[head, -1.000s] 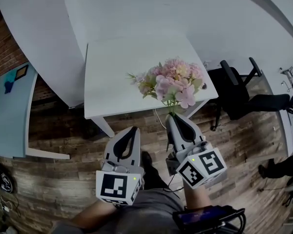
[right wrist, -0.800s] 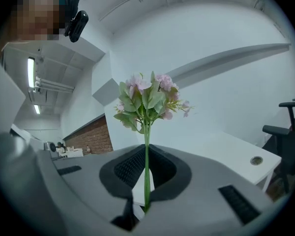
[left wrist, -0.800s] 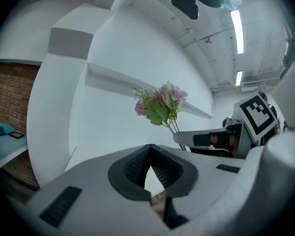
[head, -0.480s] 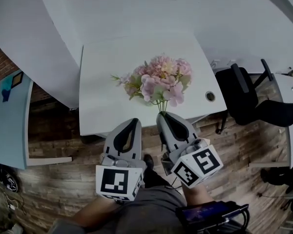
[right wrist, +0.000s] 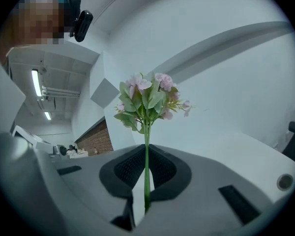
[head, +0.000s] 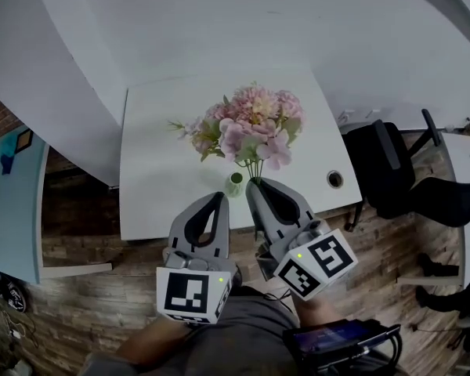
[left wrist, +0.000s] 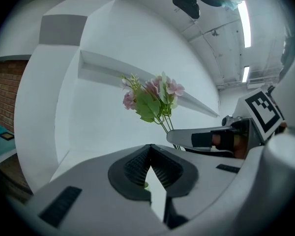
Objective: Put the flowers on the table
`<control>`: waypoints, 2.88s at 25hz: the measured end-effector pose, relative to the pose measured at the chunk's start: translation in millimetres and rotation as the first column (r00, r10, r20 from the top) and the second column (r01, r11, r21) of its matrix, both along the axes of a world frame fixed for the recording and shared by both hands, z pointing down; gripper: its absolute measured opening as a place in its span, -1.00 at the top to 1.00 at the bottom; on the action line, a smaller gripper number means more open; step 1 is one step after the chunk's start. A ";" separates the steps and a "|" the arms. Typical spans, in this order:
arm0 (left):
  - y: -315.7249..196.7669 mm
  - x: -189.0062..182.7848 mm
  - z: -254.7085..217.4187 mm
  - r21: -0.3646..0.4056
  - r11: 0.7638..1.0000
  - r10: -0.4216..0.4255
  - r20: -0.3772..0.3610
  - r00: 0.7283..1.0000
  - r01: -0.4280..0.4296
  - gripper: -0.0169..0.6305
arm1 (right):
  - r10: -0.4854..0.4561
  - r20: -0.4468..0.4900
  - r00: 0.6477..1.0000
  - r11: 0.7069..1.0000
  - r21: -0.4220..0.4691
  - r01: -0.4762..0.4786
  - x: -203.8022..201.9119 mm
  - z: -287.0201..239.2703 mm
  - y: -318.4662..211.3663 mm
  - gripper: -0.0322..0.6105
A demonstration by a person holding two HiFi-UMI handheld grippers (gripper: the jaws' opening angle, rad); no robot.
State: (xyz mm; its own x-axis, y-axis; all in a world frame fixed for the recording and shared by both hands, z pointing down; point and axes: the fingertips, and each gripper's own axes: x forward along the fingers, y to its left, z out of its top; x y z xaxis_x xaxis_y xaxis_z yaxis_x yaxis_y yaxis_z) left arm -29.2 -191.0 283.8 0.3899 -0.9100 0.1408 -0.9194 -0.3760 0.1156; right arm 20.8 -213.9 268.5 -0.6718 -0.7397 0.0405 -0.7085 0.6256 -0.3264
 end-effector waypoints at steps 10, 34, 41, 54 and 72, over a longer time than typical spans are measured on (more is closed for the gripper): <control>14.1 -21.8 -2.0 0.060 0.993 -0.097 -0.034 0.995 0.099 0.92 | -0.049 0.022 0.999 0.995 0.085 0.047 -1.7 -14.9 -1.3 0.84; -81.2 -74.3 11.2 0.029 0.999 -0.033 -0.064 0.997 0.035 0.92 | -0.018 0.072 0.997 0.979 0.205 0.003 -42.5 -12.9 -78.4 0.84; -84.5 -76.6 7.8 -0.007 1.000 -0.022 -0.043 0.999 0.022 0.92 | -0.011 0.073 0.997 0.978 0.209 -0.004 -41.4 -14.0 -79.0 0.84; -82.3 -77.4 58.7 -0.079 0.997 -0.028 -0.055 0.998 0.023 0.92 | 0.017 0.027 1.000 0.984 0.175 -0.021 -31.2 47.1 -83.8 0.84; -55.7 -73.0 65.6 -0.132 0.990 -0.062 -0.033 0.998 0.057 0.92 | -0.054 -0.092 0.994 0.993 0.098 0.063 -29.6 91.7 -47.0 0.77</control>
State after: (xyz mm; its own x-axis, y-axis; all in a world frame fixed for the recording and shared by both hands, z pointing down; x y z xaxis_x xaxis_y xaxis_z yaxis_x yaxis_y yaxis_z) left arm -102.2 -246.7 349.3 0.3426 -0.9064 0.2470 -0.9339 -0.3000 0.1946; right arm -8.8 -260.9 360.2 -0.7114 -0.7022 0.0294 -0.6928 0.6936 -0.1972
